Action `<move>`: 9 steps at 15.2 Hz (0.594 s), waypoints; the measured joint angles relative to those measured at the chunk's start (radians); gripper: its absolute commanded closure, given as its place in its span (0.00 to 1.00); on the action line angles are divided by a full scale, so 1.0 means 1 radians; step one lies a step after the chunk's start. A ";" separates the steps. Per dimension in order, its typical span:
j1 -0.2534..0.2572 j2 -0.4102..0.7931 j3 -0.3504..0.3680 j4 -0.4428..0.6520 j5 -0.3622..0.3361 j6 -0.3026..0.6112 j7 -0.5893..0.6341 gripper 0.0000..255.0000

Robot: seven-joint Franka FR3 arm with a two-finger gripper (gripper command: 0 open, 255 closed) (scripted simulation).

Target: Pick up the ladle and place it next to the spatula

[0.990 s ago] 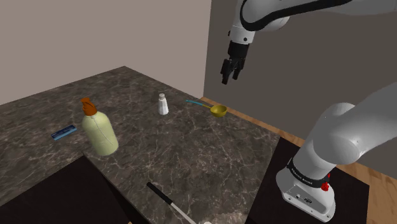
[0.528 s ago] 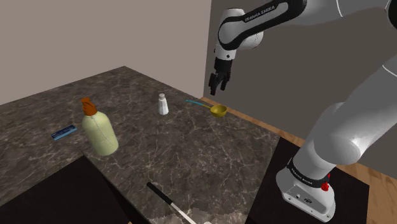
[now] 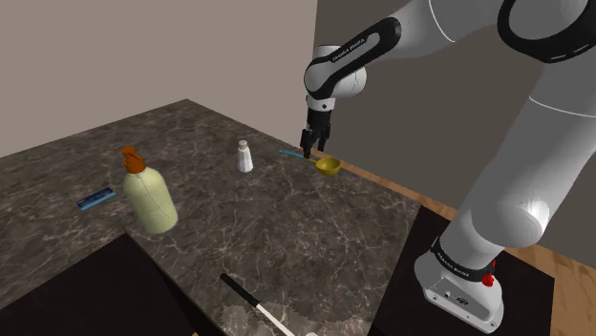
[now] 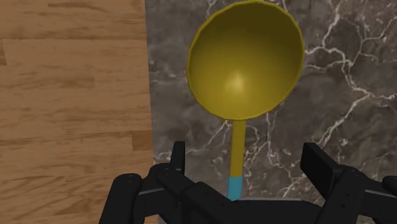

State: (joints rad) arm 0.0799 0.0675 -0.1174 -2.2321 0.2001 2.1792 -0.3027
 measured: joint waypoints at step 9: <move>0.007 0.056 0.010 -0.038 0.025 0.092 -0.016 0.00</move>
State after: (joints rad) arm 0.0869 0.1232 -0.1074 -2.2703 0.2254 2.2707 -0.3184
